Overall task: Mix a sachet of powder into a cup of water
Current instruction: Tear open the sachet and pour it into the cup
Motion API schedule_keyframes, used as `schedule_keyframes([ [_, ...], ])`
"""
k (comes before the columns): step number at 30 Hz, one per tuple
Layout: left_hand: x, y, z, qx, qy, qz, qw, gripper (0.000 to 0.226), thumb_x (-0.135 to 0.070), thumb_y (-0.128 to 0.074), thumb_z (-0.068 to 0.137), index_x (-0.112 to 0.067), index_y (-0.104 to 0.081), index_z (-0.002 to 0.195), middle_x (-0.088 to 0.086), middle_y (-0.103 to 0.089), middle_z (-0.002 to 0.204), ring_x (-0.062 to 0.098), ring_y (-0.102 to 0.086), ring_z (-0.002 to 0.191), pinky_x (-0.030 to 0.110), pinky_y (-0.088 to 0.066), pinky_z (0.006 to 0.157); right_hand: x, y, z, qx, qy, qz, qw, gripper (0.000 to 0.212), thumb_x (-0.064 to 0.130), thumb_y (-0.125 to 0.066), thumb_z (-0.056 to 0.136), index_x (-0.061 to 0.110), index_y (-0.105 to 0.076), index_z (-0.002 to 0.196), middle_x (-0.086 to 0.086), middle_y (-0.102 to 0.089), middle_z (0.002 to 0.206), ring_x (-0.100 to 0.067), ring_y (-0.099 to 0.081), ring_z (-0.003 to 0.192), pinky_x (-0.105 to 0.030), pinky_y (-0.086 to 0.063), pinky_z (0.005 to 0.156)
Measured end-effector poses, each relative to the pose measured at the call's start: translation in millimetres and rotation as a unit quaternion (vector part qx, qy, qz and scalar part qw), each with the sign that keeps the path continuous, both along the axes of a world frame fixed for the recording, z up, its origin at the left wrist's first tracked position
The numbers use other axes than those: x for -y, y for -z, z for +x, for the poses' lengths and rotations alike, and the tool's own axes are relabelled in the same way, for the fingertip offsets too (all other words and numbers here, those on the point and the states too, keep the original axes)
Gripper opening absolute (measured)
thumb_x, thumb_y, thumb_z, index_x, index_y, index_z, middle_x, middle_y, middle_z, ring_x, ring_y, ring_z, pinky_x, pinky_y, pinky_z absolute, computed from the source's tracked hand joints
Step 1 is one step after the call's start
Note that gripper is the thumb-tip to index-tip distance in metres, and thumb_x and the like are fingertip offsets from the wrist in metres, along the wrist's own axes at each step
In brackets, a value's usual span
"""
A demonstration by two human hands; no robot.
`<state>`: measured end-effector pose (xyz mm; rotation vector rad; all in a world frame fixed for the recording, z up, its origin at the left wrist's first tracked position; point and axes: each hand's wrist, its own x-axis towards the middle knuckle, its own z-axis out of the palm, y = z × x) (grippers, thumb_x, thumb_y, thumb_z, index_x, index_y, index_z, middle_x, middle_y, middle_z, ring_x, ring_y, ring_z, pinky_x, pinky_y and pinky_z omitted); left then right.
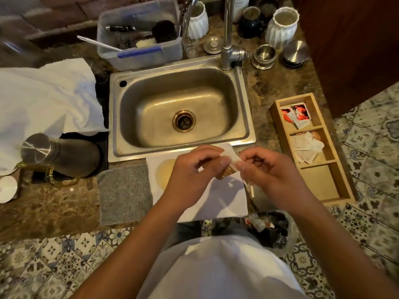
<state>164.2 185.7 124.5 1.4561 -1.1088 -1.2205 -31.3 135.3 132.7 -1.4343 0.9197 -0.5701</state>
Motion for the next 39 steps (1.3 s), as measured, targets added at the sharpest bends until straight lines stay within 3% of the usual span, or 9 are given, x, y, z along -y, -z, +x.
schedule_keyframes([
  [3, -1, -20, 1, -0.016, 0.014, -0.011, 1.0, 0.008, -0.017, -0.066, 0.091, -0.015, -0.074, 0.091, -0.01, -0.073, 0.081, 0.005, -0.066, 0.073, 0.018, -0.053, 0.067, -6, -15, 6, 0.015, 0.011, 0.007, 1.0, 0.017, 0.026, -0.063, 0.09, 0.013, -0.07, 0.097, 0.005, -0.069, 0.074, -0.003, -0.062, 0.064, -0.018, -0.05, 0.062],
  [6, -3, -33, 3, -0.03, 0.009, -0.009, 0.999, 0.012, -0.017, -0.061, 0.093, -0.016, -0.072, 0.088, -0.013, -0.07, 0.073, -0.001, -0.062, 0.067, 0.012, -0.047, 0.064, -10, -23, 10, 0.036, 0.04, 0.016, 0.998, 0.018, 0.024, -0.064, 0.09, 0.008, -0.069, 0.098, -0.003, -0.071, 0.074, -0.011, -0.063, 0.061, -0.024, -0.052, 0.058],
  [9, -7, -39, 6, -0.009, 0.015, -0.019, 1.0, 0.01, -0.021, -0.064, 0.094, -0.02, -0.072, 0.089, -0.013, -0.069, 0.075, 0.001, -0.06, 0.068, 0.014, -0.048, 0.064, -15, -29, 12, 0.032, 0.051, 0.024, 0.998, 0.017, 0.025, -0.066, 0.089, 0.011, -0.071, 0.097, -0.006, -0.073, 0.076, -0.017, -0.065, 0.061, -0.03, -0.055, 0.057],
  [12, -10, -38, 11, 0.024, 0.053, -0.012, 0.998, 0.01, -0.022, -0.063, 0.095, -0.023, -0.073, 0.091, -0.014, -0.07, 0.078, 0.005, -0.062, 0.068, 0.016, -0.048, 0.063, -14, -34, 10, -0.027, 0.045, -0.033, 0.998, 0.013, 0.034, -0.07, 0.094, 0.023, -0.071, 0.099, 0.003, -0.072, 0.083, -0.014, -0.067, 0.073, -0.024, -0.055, 0.063],
  [15, -12, -37, 16, 0.057, 0.089, 0.008, 0.994, 0.011, -0.028, -0.064, 0.094, -0.03, -0.073, 0.088, -0.013, -0.07, 0.077, 0.006, -0.063, 0.069, 0.022, -0.049, 0.065, -5, -44, 6, -0.05, -0.007, -0.065, 0.997, 0.015, 0.029, -0.06, 0.097, 0.019, -0.07, 0.101, 0.005, -0.068, 0.08, -0.014, -0.066, 0.073, -0.019, -0.05, 0.062],
  [20, -11, -43, 17, 0.035, 0.135, 0.032, 0.99, 0.017, -0.025, -0.062, 0.095, -0.014, -0.074, 0.092, 0.012, -0.069, 0.077, 0.016, -0.061, 0.065, 0.024, -0.049, 0.061, 2, -51, 5, -0.104, -0.119, -0.085, 0.984, 0.009, 0.025, -0.059, 0.101, 0.02, -0.065, 0.097, 0.009, -0.062, 0.075, -0.015, -0.063, 0.069, -0.033, -0.053, 0.062],
  [25, -13, -45, 18, 0.009, 0.153, 0.047, 0.987, 0.021, -0.025, -0.059, 0.096, -0.011, -0.073, 0.09, 0.019, -0.063, 0.074, 0.014, -0.054, 0.06, 0.021, -0.044, 0.055, 4, -50, 2, -0.12, -0.161, -0.106, 0.974, 0.014, 0.022, -0.059, 0.103, 0.021, -0.068, 0.092, 0.011, -0.068, 0.072, -0.016, -0.067, 0.067, -0.028, -0.051, 0.061],
  [30, -15, -44, 13, 0.012, 0.15, 0.055, 0.987, 0.019, -0.029, -0.059, 0.096, -0.025, -0.073, 0.085, -0.013, -0.058, 0.063, 0.002, -0.05, 0.056, 0.016, -0.039, 0.056, 1, -46, 0, -0.102, -0.169, -0.125, 0.972, 0.013, 0.021, -0.06, 0.103, 0.02, -0.069, 0.093, 0.009, -0.067, 0.072, -0.016, -0.066, 0.069, -0.03, -0.051, 0.062],
  [39, -14, -48, 4, -0.03, 0.091, 0.081, 0.992, 0.043, 0.0, -0.056, 0.098, -0.029, -0.075, 0.073, -0.011, -0.064, 0.061, 0.001, -0.054, 0.053, 0.015, -0.041, 0.05, -11, -37, 5, -0.069, -0.101, -0.205, 0.971, 0.016, 0.018, -0.056, 0.102, 0.014, -0.068, 0.092, 0.008, -0.061, 0.074, -0.016, -0.06, 0.067, -0.037, -0.046, 0.058],
])
